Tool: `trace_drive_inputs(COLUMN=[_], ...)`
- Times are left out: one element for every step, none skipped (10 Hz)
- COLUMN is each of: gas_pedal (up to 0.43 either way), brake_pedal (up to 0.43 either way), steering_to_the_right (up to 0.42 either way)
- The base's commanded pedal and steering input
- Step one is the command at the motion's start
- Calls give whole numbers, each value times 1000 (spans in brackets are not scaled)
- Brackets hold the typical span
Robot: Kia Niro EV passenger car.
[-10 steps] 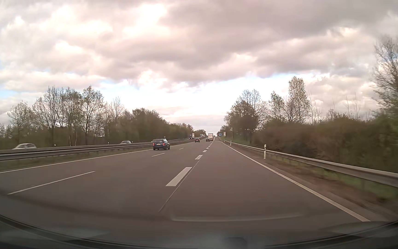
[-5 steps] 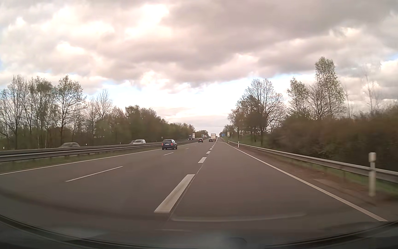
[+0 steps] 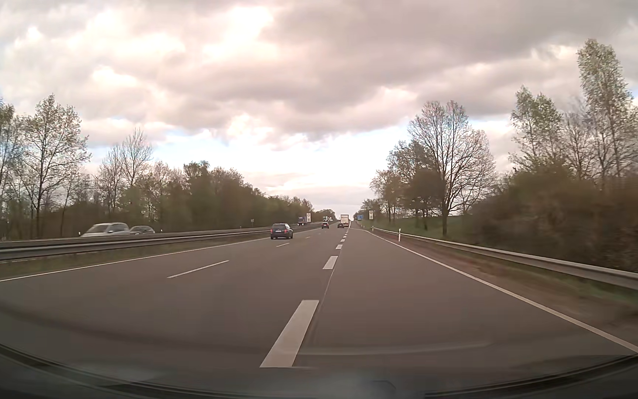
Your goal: Follow the waypoints while adhering to traffic rules and regulations
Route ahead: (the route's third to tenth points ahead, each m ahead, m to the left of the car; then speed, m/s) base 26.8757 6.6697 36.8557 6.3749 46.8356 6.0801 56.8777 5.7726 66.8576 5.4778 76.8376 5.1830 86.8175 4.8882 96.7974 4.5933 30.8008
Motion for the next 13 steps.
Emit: trace_drive_inputs(gas_pedal=[378,378,378,378,370,339,319,319,319,331,331,331,331], brake_pedal=[0,0,0,0,0,0,0,0,0,0,6,0,0], steering_to_the_right=[-2,-2,-2,-2,-2,-2,-1,-2,-2,-2,-1,-2,-2])
